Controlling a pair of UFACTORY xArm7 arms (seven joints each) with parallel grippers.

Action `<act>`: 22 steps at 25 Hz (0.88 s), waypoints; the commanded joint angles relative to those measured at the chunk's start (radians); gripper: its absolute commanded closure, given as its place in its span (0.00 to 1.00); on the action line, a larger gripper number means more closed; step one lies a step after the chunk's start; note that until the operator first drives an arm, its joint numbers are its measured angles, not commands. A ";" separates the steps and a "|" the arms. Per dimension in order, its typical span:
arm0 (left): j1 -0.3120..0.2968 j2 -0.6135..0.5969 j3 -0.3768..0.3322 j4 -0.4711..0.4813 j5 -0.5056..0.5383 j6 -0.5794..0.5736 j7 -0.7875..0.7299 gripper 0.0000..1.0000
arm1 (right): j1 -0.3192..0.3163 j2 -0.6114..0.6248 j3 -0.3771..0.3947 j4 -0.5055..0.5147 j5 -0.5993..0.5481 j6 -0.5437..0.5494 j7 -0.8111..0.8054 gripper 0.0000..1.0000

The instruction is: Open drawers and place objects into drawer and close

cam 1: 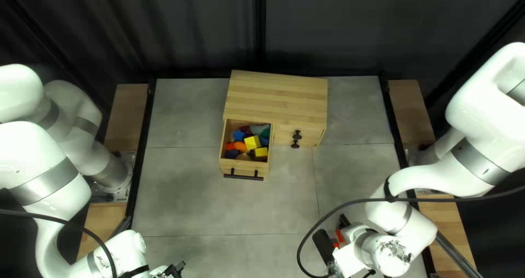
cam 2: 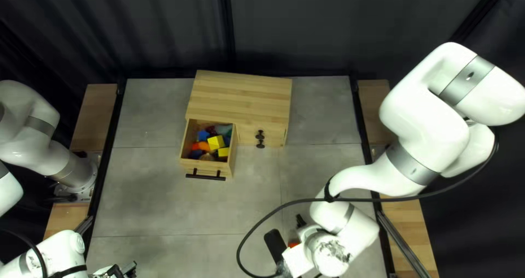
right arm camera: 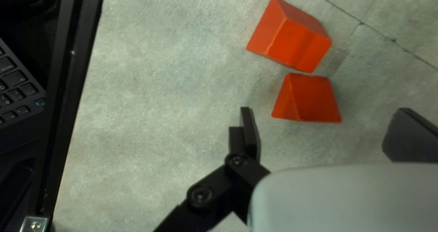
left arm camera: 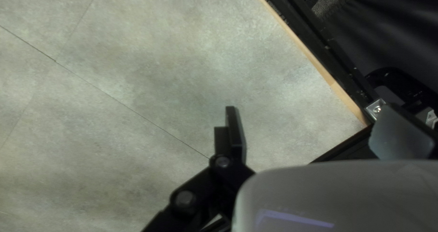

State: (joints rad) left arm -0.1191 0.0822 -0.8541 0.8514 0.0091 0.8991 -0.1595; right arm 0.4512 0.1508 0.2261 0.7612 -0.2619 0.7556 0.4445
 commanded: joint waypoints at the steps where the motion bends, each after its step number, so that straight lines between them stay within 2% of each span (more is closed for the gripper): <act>1: 0.000 0.000 0.000 0.000 0.000 0.000 0.000 0.00 | -0.014 0.010 -0.010 -0.023 0.000 -0.038 -0.013 0.00; 7: 0.000 0.000 0.000 0.000 0.000 0.000 0.000 0.00 | -0.030 0.015 -0.019 -0.049 0.007 -0.082 -0.031 0.00; 8: 0.000 0.000 0.000 0.000 0.000 0.000 0.000 0.00 | -0.032 0.016 -0.019 -0.050 0.011 -0.084 -0.034 0.01; 9: 0.000 0.000 0.000 0.000 0.000 0.000 0.000 0.00 | -0.033 0.016 -0.019 -0.051 0.013 -0.085 -0.035 0.09; 10: 0.000 0.000 0.000 0.000 0.000 0.000 0.000 0.00 | -0.034 0.017 -0.019 -0.051 0.017 -0.084 -0.037 0.22; 11: 0.000 0.000 0.000 0.000 0.000 0.000 0.000 0.00 | -0.034 0.018 -0.019 -0.051 0.018 -0.084 -0.037 0.90; 12: 0.000 0.000 0.000 0.000 0.000 0.000 0.000 0.00 | -0.034 0.018 -0.018 -0.049 0.022 -0.081 -0.038 0.95; 18: 0.000 0.000 0.000 0.000 0.000 0.000 0.000 0.00 | -0.026 0.034 -0.012 -0.007 0.025 -0.041 -0.034 0.97; 22: 0.000 0.000 0.000 0.000 0.000 0.000 0.000 0.00 | -0.015 0.019 -0.003 0.049 0.038 0.051 -0.025 0.97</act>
State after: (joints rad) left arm -0.1191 0.0822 -0.8541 0.8514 0.0091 0.8991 -0.1595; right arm 0.4294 0.1821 0.2178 0.7769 -0.2319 0.7514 0.4130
